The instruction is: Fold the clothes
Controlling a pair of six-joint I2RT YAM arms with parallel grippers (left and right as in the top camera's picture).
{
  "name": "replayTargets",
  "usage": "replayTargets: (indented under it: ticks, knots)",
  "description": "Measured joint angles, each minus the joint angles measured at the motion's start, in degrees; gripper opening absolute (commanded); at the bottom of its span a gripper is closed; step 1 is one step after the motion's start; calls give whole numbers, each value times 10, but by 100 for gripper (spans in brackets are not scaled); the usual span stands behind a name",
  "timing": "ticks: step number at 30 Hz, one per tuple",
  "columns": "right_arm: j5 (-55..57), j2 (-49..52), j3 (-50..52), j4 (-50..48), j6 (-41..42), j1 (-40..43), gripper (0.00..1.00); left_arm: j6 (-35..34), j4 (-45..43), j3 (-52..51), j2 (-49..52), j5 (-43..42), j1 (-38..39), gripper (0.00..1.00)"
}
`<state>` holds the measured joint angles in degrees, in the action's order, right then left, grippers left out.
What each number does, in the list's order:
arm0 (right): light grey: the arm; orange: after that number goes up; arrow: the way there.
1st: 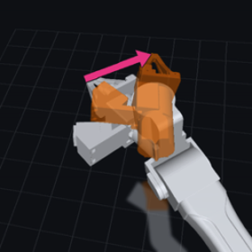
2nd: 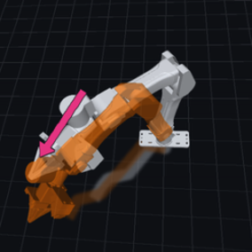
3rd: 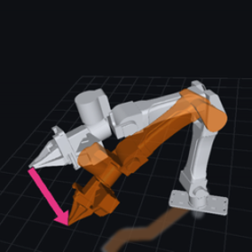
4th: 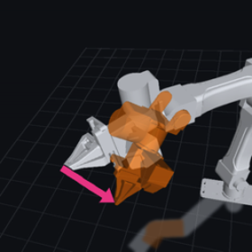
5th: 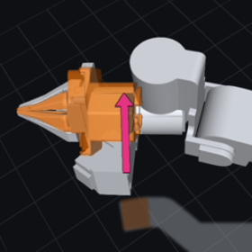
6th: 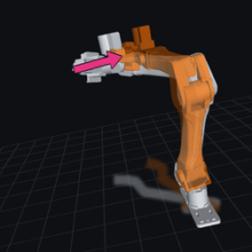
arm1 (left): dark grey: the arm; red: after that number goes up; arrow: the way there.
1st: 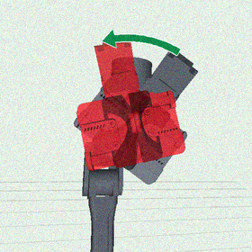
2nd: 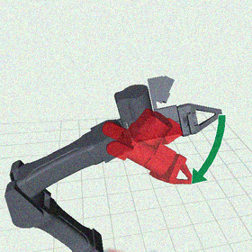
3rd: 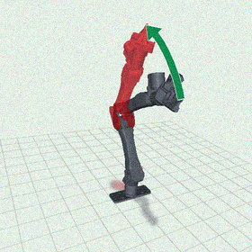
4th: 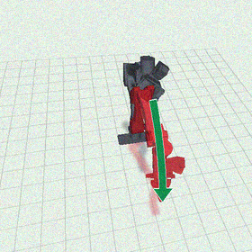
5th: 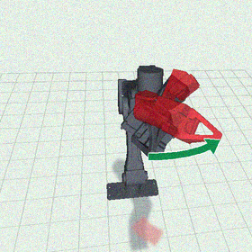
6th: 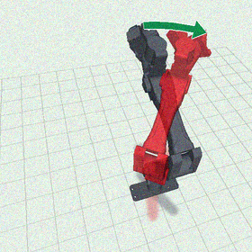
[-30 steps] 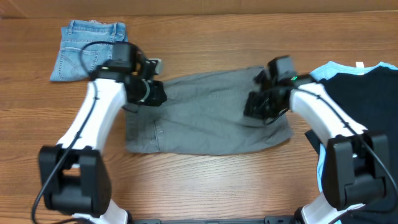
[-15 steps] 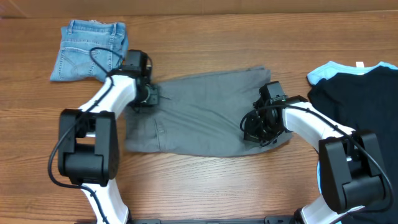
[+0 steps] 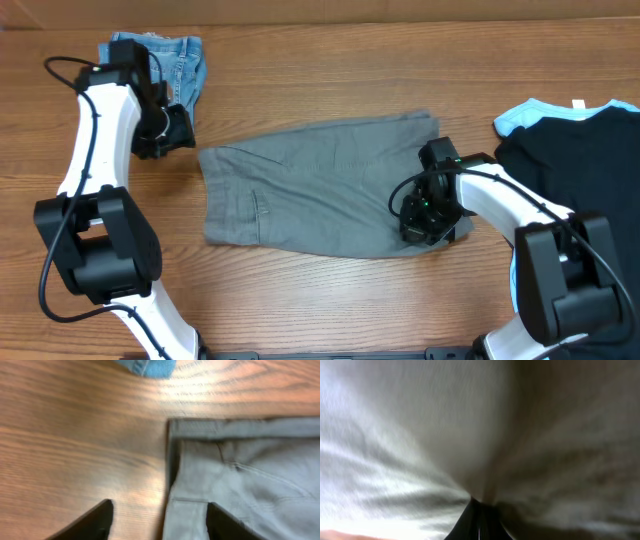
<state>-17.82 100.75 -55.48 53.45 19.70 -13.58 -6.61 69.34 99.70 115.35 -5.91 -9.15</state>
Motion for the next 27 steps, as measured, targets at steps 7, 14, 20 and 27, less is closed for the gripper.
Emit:
replayTargets:
  ticks: [7, 14, 20, 27]
  knots:
    - [-51, -103, -43, -52, -75, 0, 4, 40, 54, -3, -1, -88, -2, 72]
    - [-52, -108, -54, -140, -34, 0, 4, 62, -23, -123, -2, -109, -2, 80]
    - [-40, -39, -50, -142, -1, 0, 4, 70, -89, -201, -2, -111, -2, 97]
    - [-37, 50, -48, -144, 2, 0, 4, 70, -153, -240, -11, -130, -1, 100]
